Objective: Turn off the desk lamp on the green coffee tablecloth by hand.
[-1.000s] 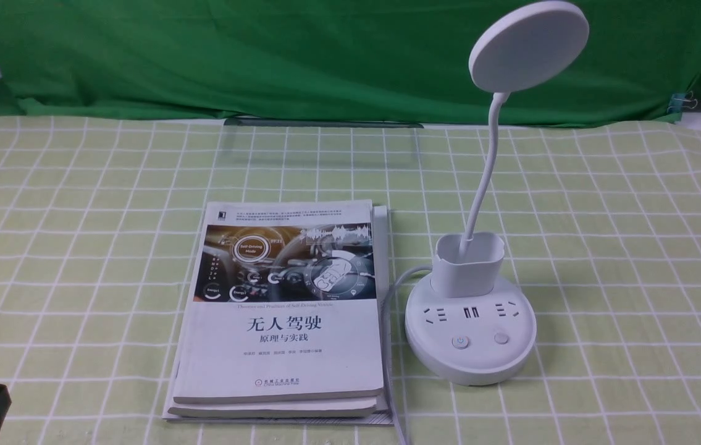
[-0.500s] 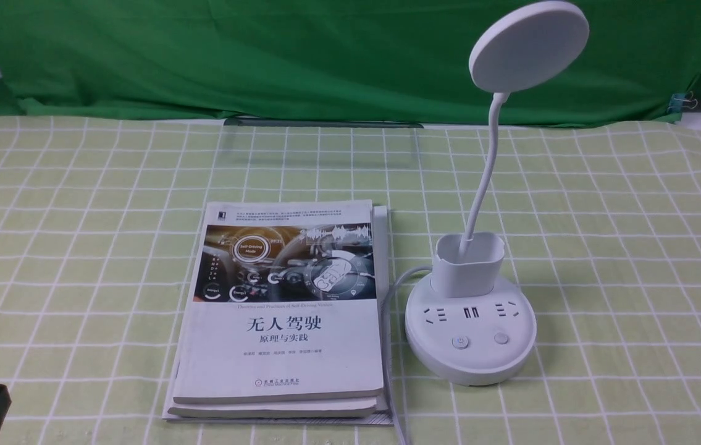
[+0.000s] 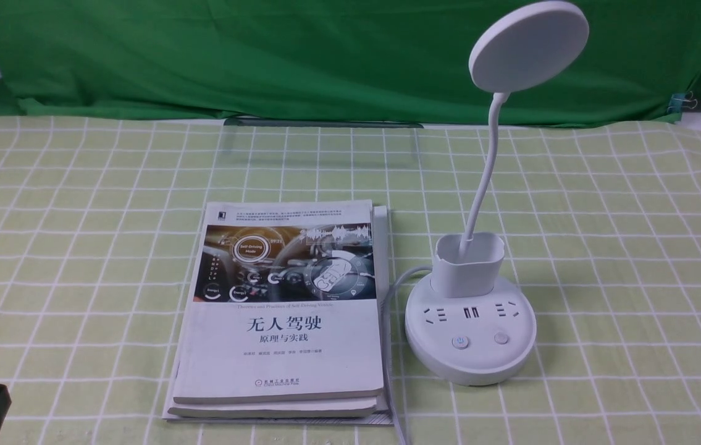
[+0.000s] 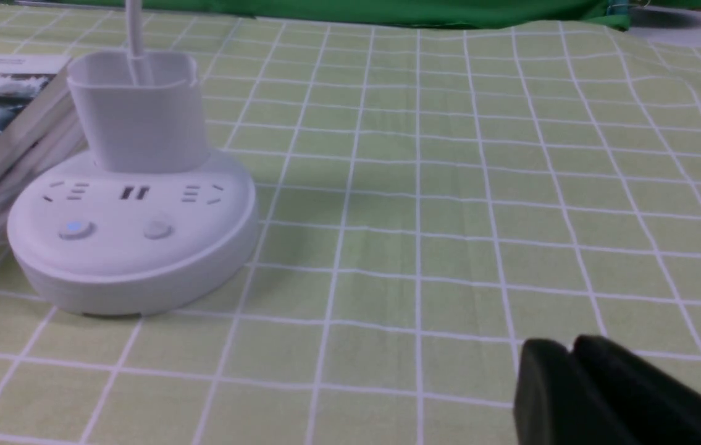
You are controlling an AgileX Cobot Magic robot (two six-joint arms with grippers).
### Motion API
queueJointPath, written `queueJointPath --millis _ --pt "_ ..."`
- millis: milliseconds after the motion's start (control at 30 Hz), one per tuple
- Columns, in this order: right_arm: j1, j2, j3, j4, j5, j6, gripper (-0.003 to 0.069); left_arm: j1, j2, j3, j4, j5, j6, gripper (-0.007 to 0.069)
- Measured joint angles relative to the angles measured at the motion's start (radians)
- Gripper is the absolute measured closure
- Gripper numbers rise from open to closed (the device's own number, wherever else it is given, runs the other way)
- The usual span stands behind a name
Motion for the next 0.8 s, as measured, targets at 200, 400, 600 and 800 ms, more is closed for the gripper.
queueJointPath --millis 200,400,600,800 --pt "0.0 0.0 0.0 0.0 0.0 0.0 0.0524 0.0 0.0 0.0 0.0 0.0 0.0 0.0382" --pt "0.0 0.0 0.0 0.0 0.0 0.0 0.0507 0.0 0.0 0.0 0.0 0.0 0.0 0.0382" --pt "0.0 0.0 0.0 0.0 0.0 0.001 0.0496 0.0 0.0 0.0 0.0 0.0 0.0 0.0382" --pt "0.0 0.0 0.0 0.0 0.0 0.001 0.0486 0.0 0.0 0.0 0.0 0.0 0.0 0.0382"
